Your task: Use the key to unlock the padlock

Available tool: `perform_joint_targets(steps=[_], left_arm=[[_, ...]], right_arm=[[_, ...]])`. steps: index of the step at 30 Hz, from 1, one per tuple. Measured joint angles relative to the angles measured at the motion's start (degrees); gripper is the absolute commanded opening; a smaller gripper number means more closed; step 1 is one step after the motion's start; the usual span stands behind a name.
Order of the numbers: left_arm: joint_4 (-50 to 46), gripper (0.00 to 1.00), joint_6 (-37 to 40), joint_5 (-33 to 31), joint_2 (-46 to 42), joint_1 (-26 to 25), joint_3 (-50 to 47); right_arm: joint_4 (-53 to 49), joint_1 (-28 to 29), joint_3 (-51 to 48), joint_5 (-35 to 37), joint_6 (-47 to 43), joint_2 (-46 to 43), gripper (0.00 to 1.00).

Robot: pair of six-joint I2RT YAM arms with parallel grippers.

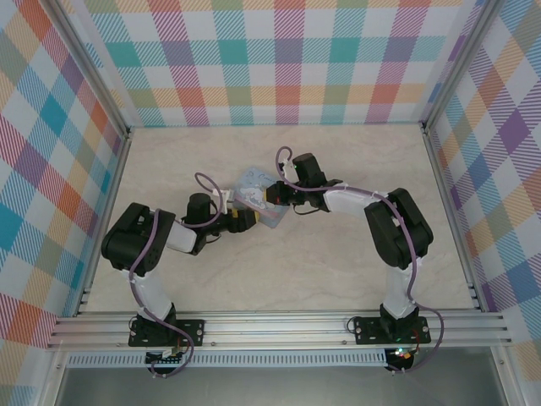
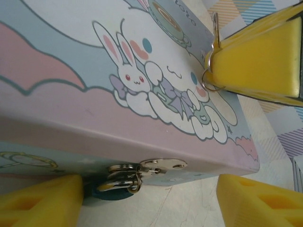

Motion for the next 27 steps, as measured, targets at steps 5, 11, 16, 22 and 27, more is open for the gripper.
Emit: perform_joint_targets(steps=[5, 11, 16, 22, 27], left_arm=[[-0.28, 0.63, -0.74, 0.59, 0.0, -1.77, 0.0], [-1.29, 0.55, -1.33, -0.55, 0.11, -2.56, 0.0], [-0.31, 0.5, -2.69, -1.38, 1.2, -2.71, 0.35], [0.28, 0.5, -4.35, -2.75, 1.4, -3.15, 0.39], [0.98, 0.5, -6.29, -4.55, 1.4, -3.72, 0.39]], right_arm=[[-0.02, 0.0, 0.0, -0.02, 0.0, 0.0, 0.04], [-0.09, 0.0, 0.0, -0.04, 0.0, 0.0, 0.04], [-0.09, -0.04, 0.0, -0.04, 0.0, 0.0, 0.04], [-0.07, -0.11, 0.0, 0.0, 0.0, 0.0, 0.04], [0.02, -0.17, 0.0, 0.44, 0.0, 0.0, 0.04]])
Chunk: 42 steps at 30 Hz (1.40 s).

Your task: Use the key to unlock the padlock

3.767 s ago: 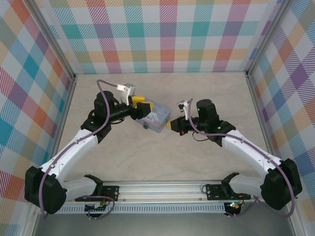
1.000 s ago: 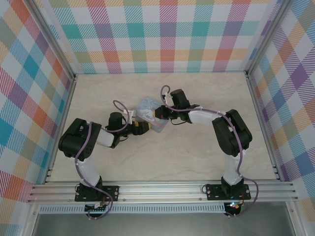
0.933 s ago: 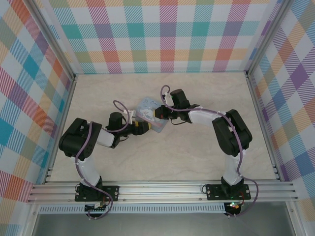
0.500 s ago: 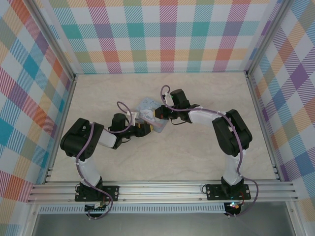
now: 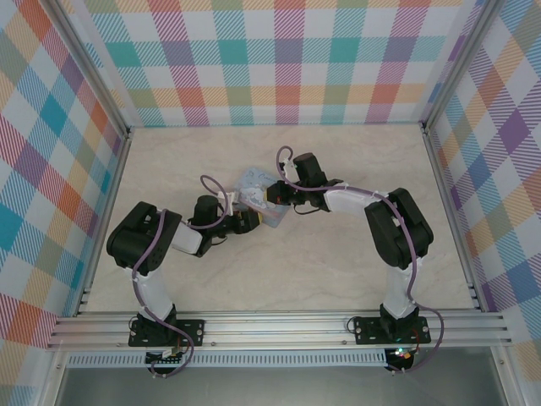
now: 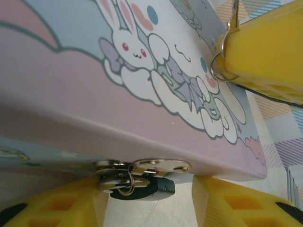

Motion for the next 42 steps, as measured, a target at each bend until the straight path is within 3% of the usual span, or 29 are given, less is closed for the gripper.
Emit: perform_joint_targets(steps=[18, 28, 34, 42], left_arm=[[2.01, 0.4, -11.41, -8.31, 0.09, -3.06, -0.02], [2.23, 0.28, -13.09, -10.58, 0.2, -3.32, -0.17], [2.23, 0.27, -13.29, -11.43, -0.42, -3.32, -0.81], [2.6, 0.16, -13.77, -11.54, -2.4, -3.32, -0.85]], right_arm=[[0.59, -0.26, 0.0, 1.05, 0.02, 0.0, 0.04], [0.63, -0.26, 0.0, 1.03, 0.02, 0.0, 0.04], [1.27, -0.35, -0.39, 0.98, -0.02, -0.17, 0.04], [1.46, -0.37, -0.5, 0.72, 0.02, -0.22, 0.04]])
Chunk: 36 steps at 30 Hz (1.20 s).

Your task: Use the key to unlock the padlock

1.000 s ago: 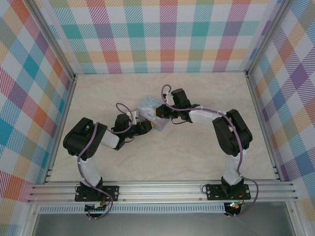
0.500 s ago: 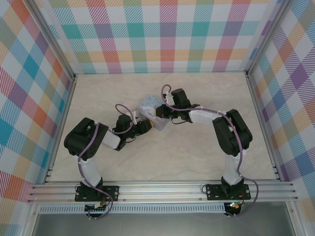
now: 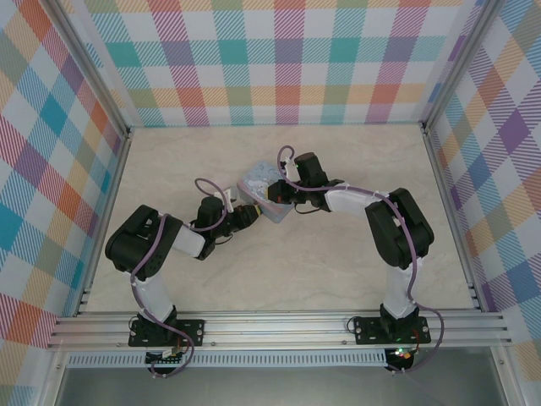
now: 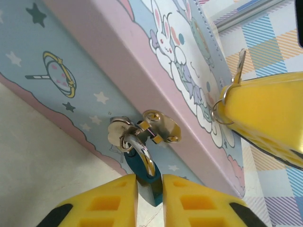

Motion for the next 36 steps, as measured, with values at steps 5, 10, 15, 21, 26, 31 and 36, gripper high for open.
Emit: perform_joint_targets(steps=[5, 10, 15, 21, 26, 31, 36], left_arm=[[-0.02, 0.13, -0.37, -0.17, 0.0, 0.0, 0.0], [-0.04, 0.12, -0.37, -0.52, 0.0, 0.0, 0.0], [-0.17, 0.24, -0.04, -0.96, 0.07, 0.0, 0.04], [0.92, 0.28, 0.13, -1.01, 2.1, 0.0, 1.73], [0.98, 0.28, 0.31, -1.05, 4.94, 0.0, 3.78], [2.12, 0.12, 0.52, -0.76, 6.62, -0.02, 4.02], [2.45, 0.06, 0.55, -0.87, 6.67, -0.04, 4.07]], right_arm=[[1.09, 0.0, -0.59, -0.35, 0.2, -0.02, 0.04], [1.09, 0.0, -0.61, -0.35, 0.24, -0.07, 0.04], [1.09, 0.0, -0.61, -0.35, 0.24, -0.07, 0.04], [1.07, 0.0, -0.61, -0.35, 0.42, -0.07, 0.04], [1.09, 0.0, -0.7, -0.35, 0.42, -0.07, 0.04], [1.16, 0.0, -0.72, -0.37, 0.42, -0.07, 0.04], [1.29, 0.0, -0.74, -0.37, 0.42, -0.07, 0.03]])
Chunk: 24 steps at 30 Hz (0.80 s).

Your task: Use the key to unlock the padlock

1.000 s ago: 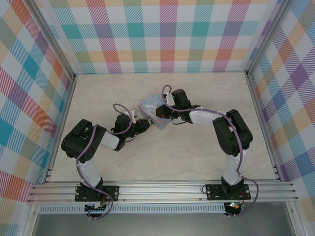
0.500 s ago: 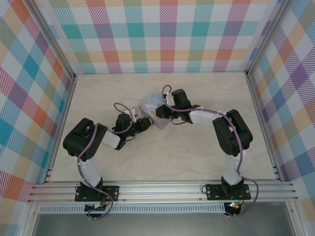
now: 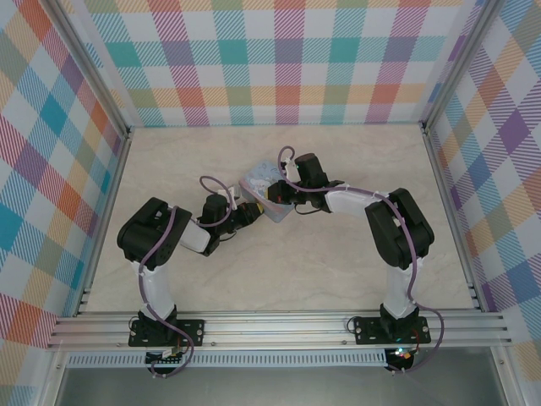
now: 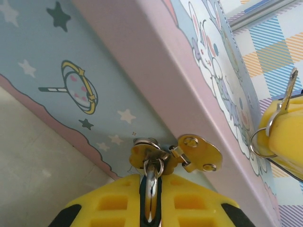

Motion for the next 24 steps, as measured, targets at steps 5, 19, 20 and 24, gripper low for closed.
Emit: perform_joint_targets(steps=[5, 19, 20, 24], left_arm=[[-1.33, 0.0, -0.02, 0.09, -0.96, -0.02, 0.0], [-12.33, 0.0, -3.63, 4.74, -17.0, -0.87, -0.09], [-13.09, 0.0, -3.8, 4.98, -17.44, -1.14, -0.09], [-13.86, 0.0, -4.48, 6.19, -18.12, -2.1, -0.04]], right_arm=[[1.55, -0.42, -2.82, -0.96, -0.04, -1.99, 0.04], [2.29, -5.03, -16.48, -16.44, -5.22, -22.82, 0.04], [2.19, -4.83, -17.9, -17.66, -5.22, -23.47, 0.04], [0.63, -3.52, -21.03, -20.39, -5.2, -23.78, 0.04]])
